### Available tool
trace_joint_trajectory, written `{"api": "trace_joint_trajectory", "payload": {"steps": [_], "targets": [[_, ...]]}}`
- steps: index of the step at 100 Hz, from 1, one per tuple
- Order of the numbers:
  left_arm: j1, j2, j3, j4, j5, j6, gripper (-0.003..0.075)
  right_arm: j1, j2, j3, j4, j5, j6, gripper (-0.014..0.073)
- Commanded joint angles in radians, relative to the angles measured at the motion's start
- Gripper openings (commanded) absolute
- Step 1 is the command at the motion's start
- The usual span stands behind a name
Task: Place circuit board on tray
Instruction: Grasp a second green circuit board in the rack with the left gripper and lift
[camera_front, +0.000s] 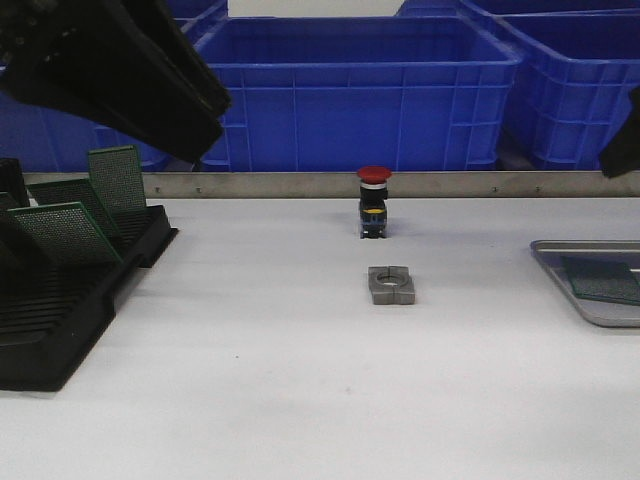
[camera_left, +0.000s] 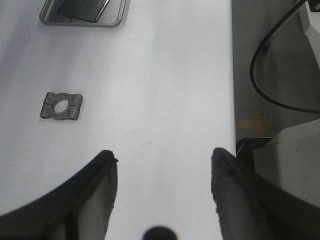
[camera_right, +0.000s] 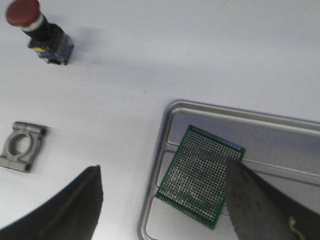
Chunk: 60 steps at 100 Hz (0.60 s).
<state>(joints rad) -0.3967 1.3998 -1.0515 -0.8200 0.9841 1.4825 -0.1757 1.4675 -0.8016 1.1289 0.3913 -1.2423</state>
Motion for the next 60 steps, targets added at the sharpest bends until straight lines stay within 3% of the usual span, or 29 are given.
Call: {"api": "trace_joint_trajectory", "payload": {"steps": [1,17,37,60], "targets": [[0.008,-0.038,-0.034,-0.004,-0.036,-0.017,0.0383,-0.005,-0.097,-0.032,0.025,0.051,-0.002,0.0536],[0.051,-0.063,-0.051,0.154,-0.116,-0.036,0.0384,-0.005,-0.198,-0.032,0.022,0.178,-0.002,0.0536],[0.138,-0.063,-0.051,0.419,-0.191,-0.037,0.0383,-0.005,-0.269,-0.032,0.022,0.2,-0.002,0.0536],[0.173,0.012,-0.051,0.487,-0.252,-0.039,0.0383,-0.005,-0.289,-0.032,0.022,0.2,-0.002,0.0536]]}}
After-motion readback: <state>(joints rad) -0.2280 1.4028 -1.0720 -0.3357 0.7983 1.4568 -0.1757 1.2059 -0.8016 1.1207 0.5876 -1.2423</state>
